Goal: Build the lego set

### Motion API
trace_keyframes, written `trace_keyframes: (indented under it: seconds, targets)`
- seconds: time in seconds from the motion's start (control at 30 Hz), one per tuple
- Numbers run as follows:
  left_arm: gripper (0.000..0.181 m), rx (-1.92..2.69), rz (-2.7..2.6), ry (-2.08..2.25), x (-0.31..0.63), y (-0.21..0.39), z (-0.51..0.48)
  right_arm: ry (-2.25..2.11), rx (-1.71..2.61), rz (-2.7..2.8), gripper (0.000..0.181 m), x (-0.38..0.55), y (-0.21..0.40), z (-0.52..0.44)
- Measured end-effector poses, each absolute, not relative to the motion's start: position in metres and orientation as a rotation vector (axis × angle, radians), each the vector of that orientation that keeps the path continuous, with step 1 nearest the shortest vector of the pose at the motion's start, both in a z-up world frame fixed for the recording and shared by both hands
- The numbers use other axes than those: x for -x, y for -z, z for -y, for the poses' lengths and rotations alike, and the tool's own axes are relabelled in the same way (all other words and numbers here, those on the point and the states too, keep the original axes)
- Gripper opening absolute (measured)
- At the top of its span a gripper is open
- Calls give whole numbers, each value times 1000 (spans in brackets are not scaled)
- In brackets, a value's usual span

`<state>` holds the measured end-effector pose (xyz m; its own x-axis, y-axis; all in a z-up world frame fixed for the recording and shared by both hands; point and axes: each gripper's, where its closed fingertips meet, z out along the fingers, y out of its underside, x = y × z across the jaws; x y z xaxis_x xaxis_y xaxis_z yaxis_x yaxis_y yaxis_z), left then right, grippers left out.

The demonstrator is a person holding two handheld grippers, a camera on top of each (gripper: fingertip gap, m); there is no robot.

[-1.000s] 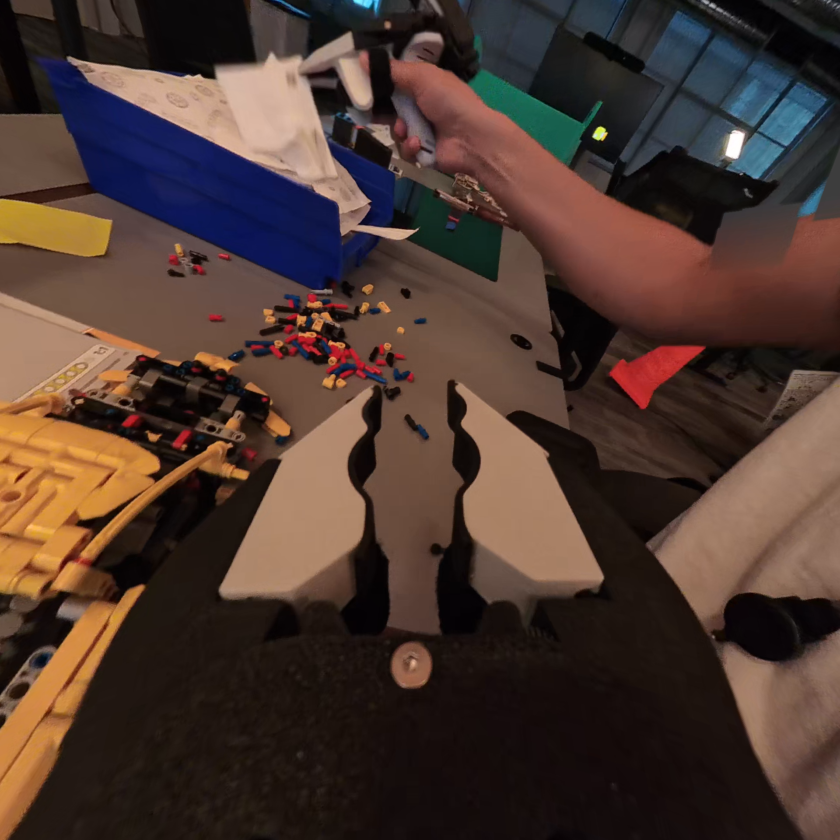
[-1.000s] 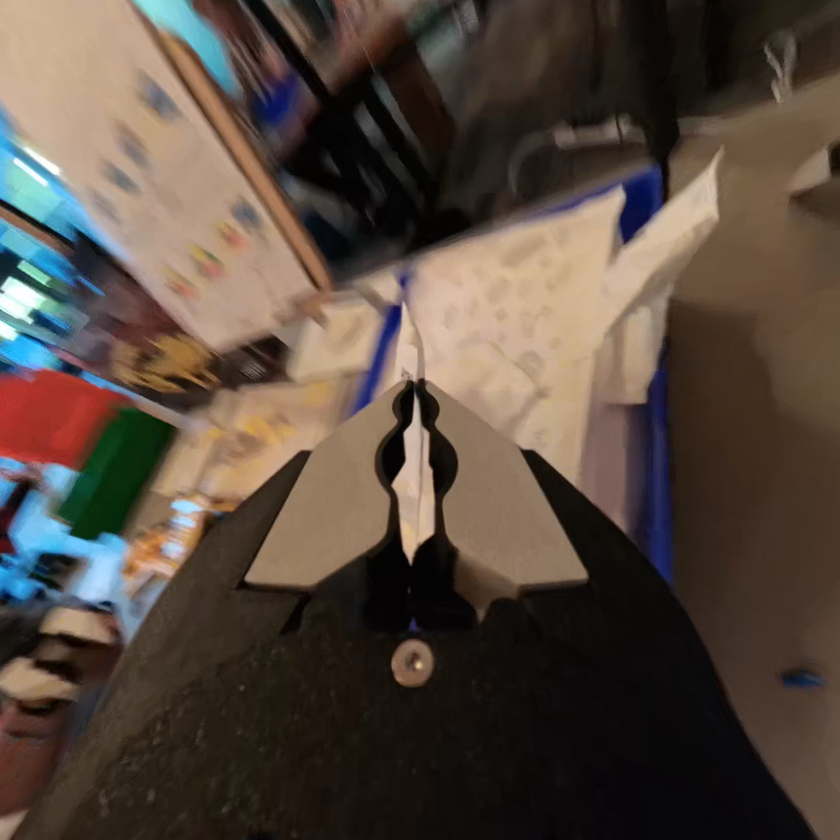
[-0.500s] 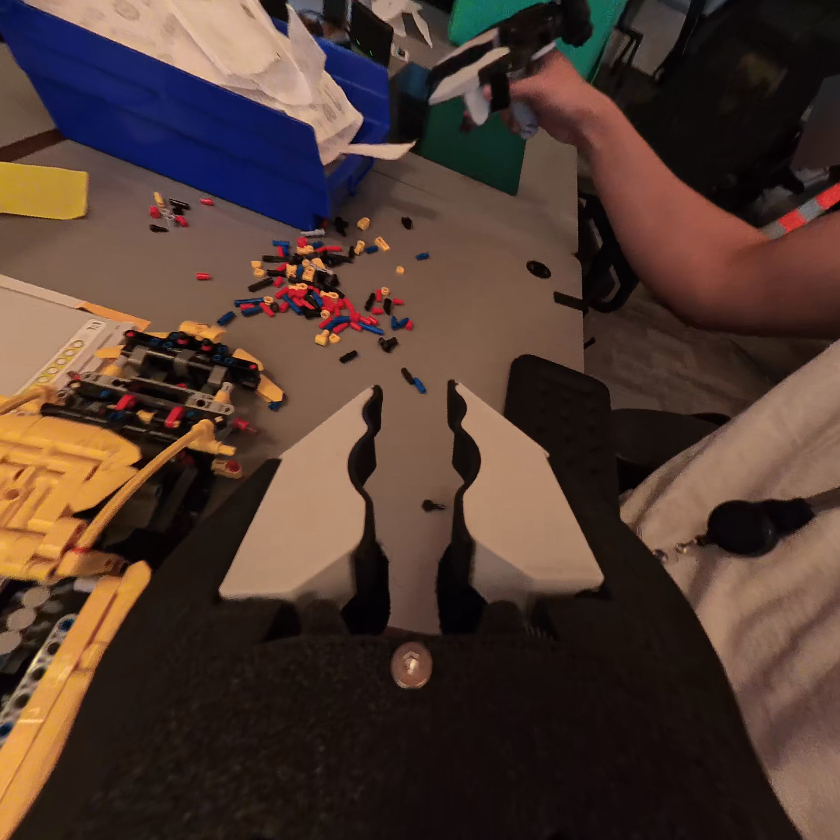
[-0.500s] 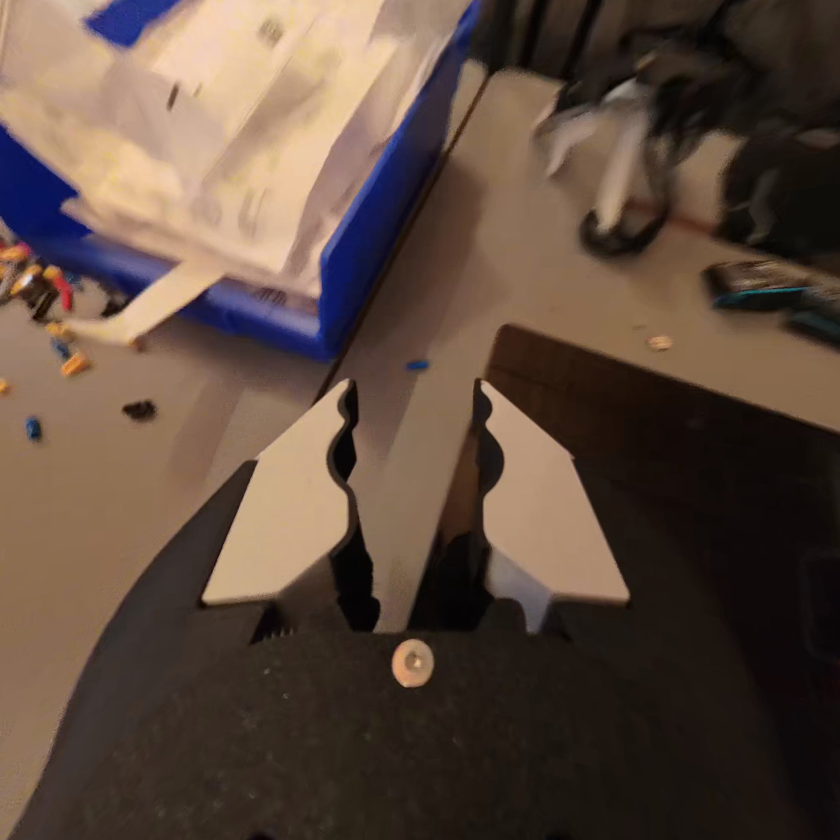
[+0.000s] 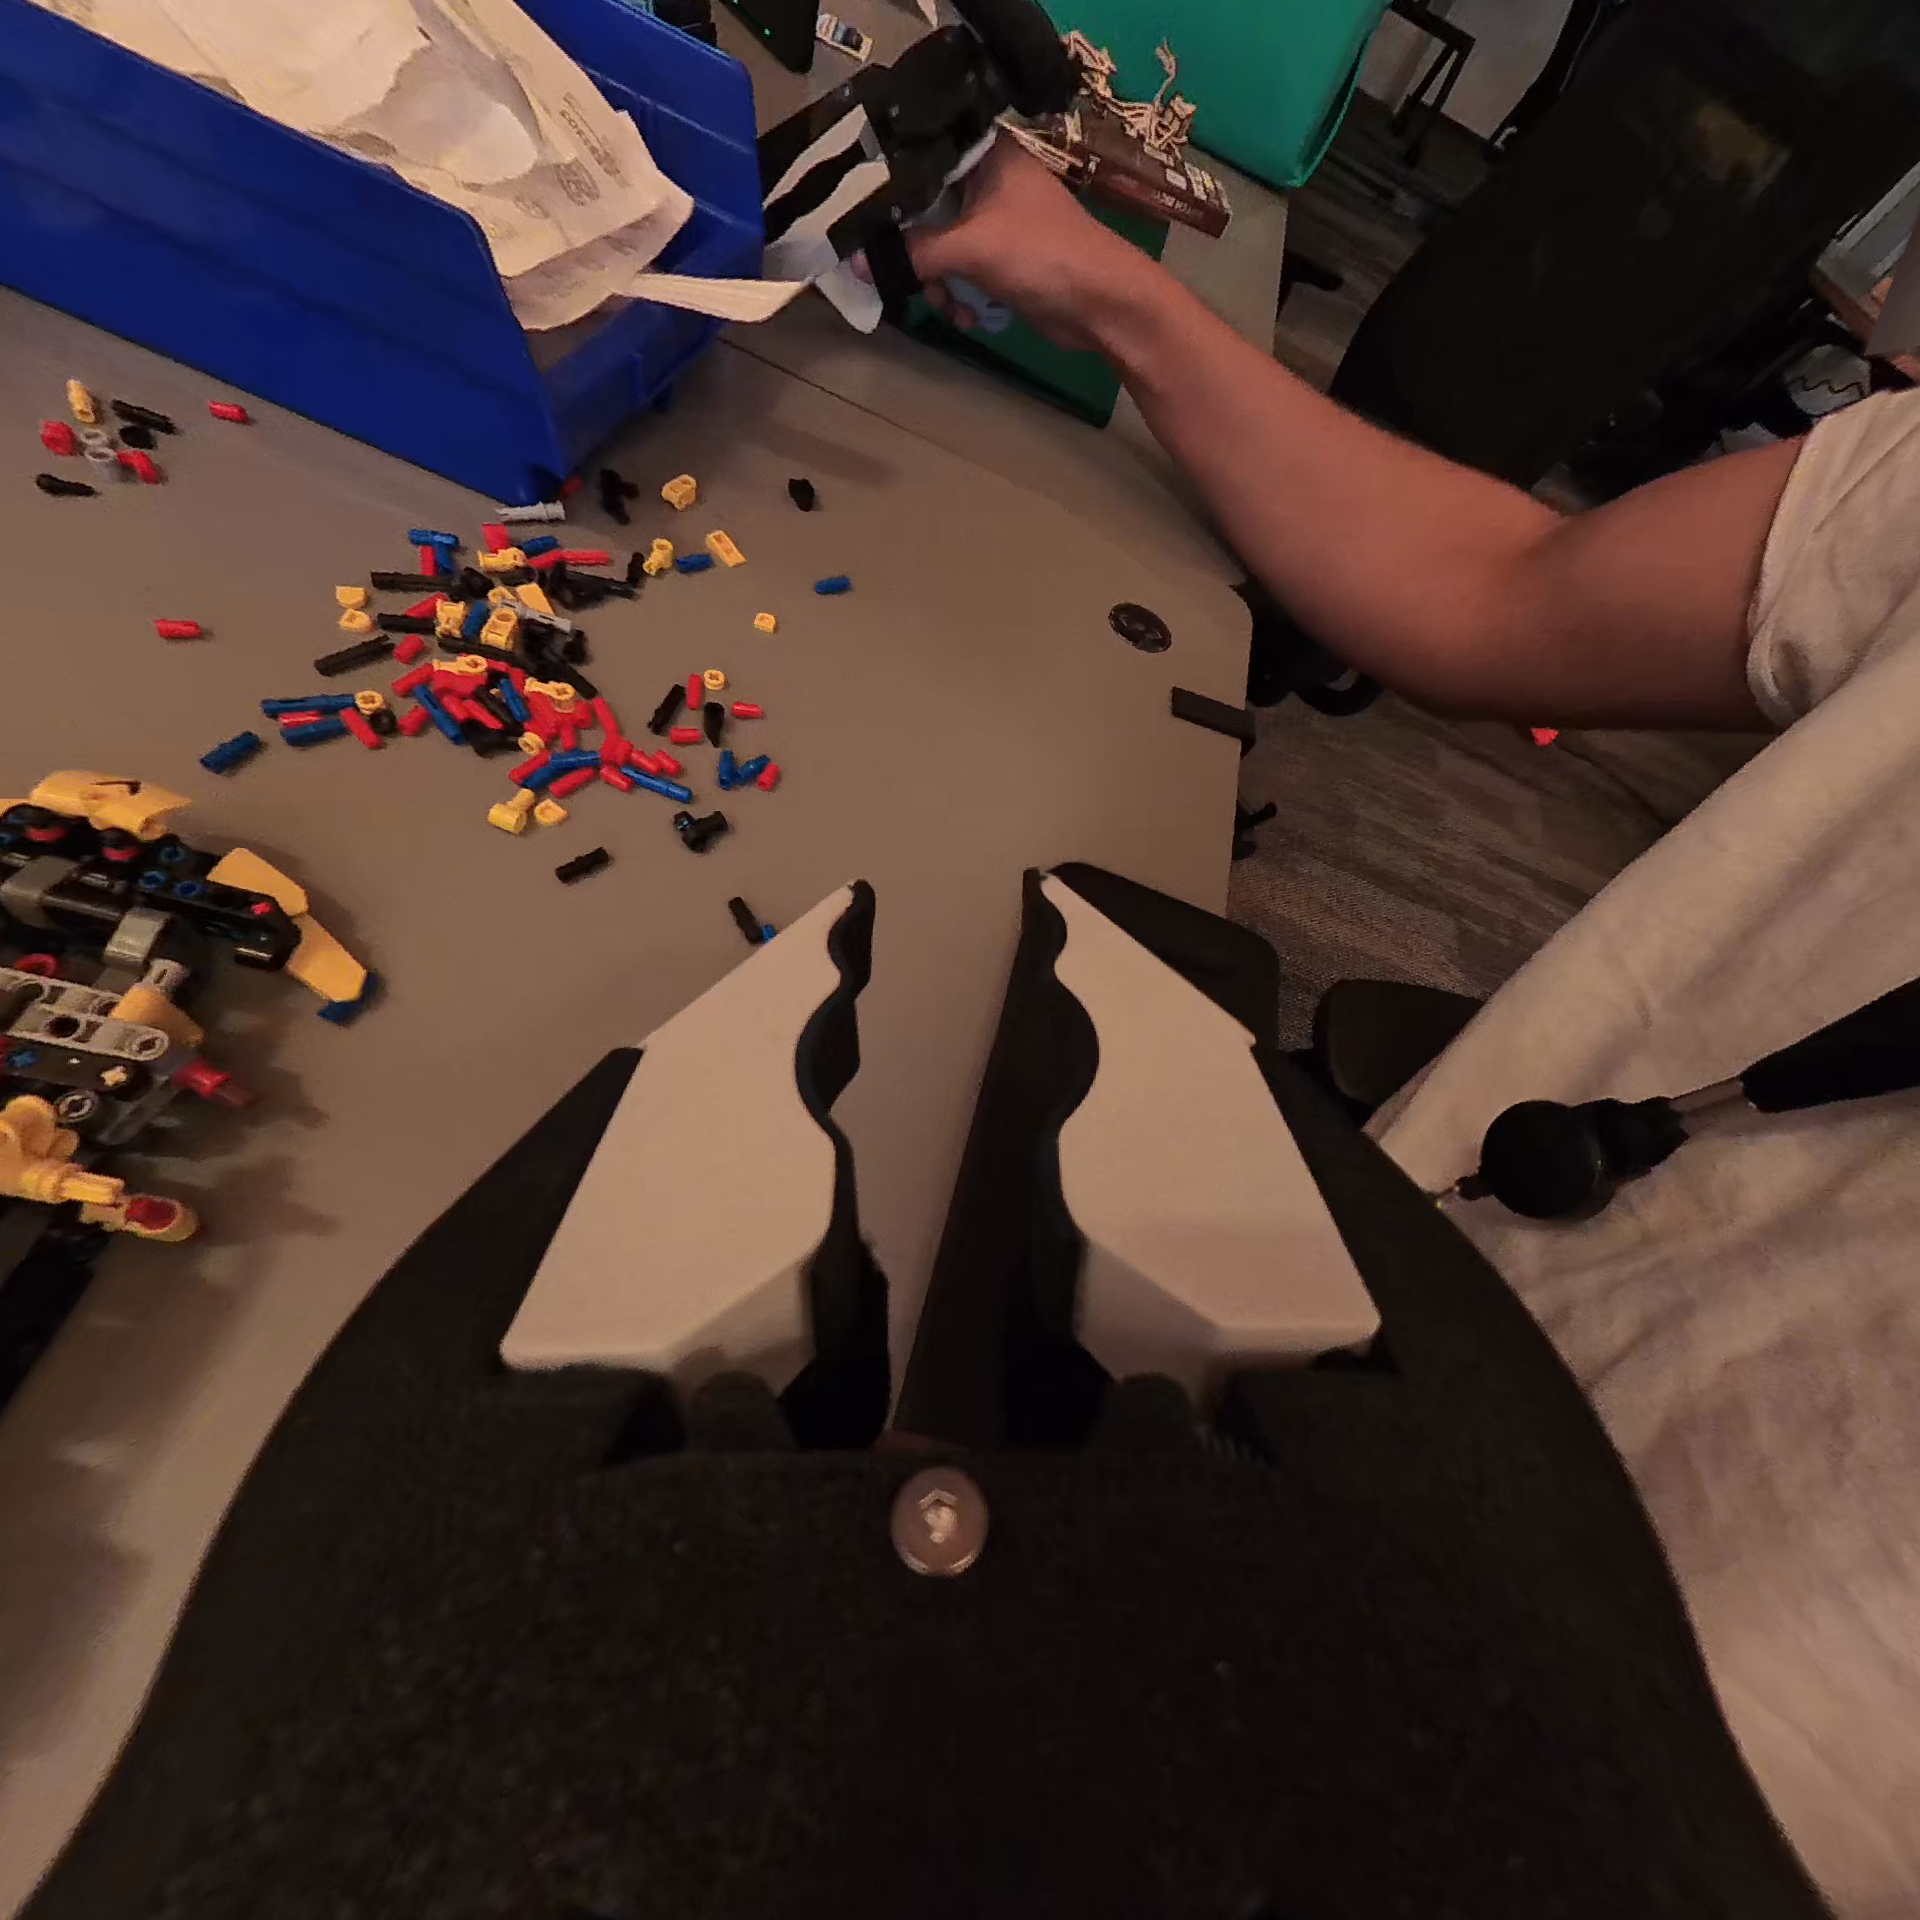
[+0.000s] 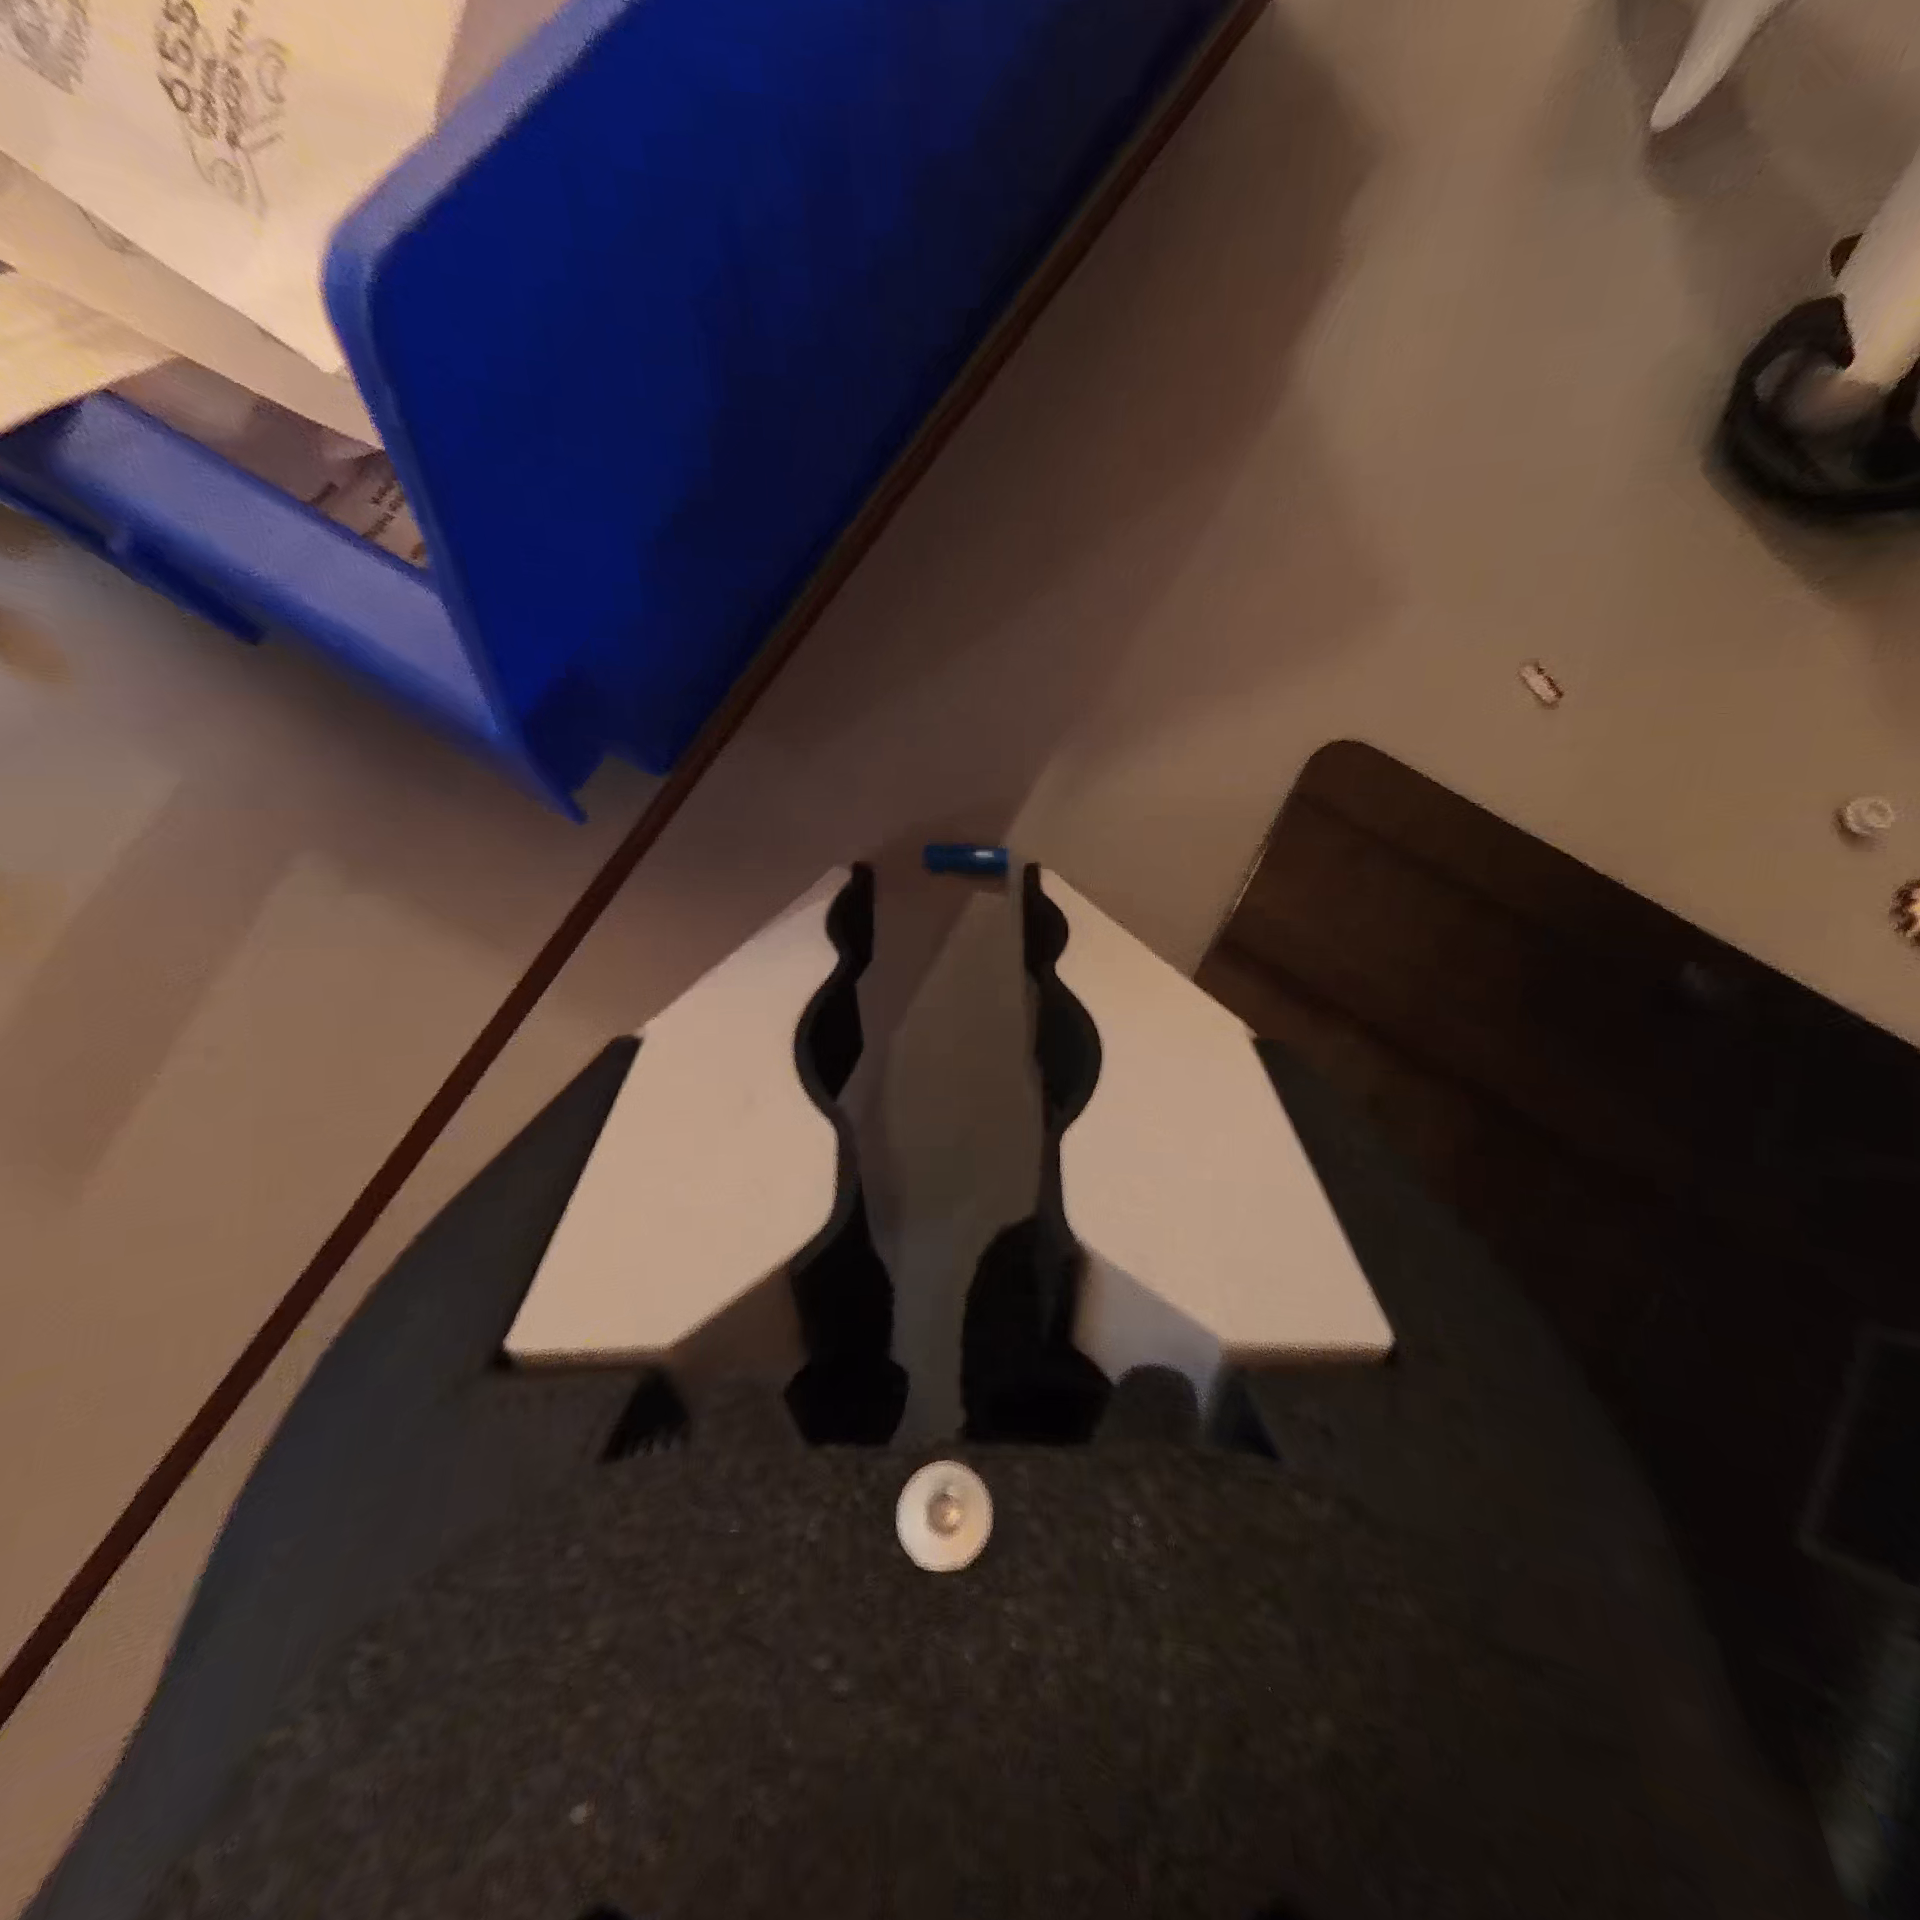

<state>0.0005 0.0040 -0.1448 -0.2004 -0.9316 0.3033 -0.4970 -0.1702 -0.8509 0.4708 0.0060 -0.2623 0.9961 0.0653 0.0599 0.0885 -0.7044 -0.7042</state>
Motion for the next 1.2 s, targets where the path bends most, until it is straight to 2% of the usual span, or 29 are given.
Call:
trace_keyframes:
  seconds: [0.07,0.1,0.33,0.5,0.6,0.7,1.1,1.2]
  targets:
    - [28,1635,-1654,1349,-3,142,-7,54,2324,119,24,-471,261,-10]
    - [28,1633,-1651,1358,-4,140,-8,46,2315,125,16,-469,262,-12]
    - [28,1619,-1674,1332,-3,139,-17,62,2343,111,15,-467,255,-2]
    - [28,1652,-1620,1298,10,144,-34,-18,2197,229,14,-371,202,18]
    - [28,1708,-1581,1272,20,155,-49,-120,2272,304,14,-290,223,21]
    - [28,1743,-1586,1221,31,169,-61,-99,2270,248,14,-253,235,7]
    - [28,1773,-1560,1145,57,187,-88,-95,2394,269,14,-200,259,-50]
    - [28,1763,-1543,1173,59,185,-86,-112,2331,211,24,-202,247,-53]
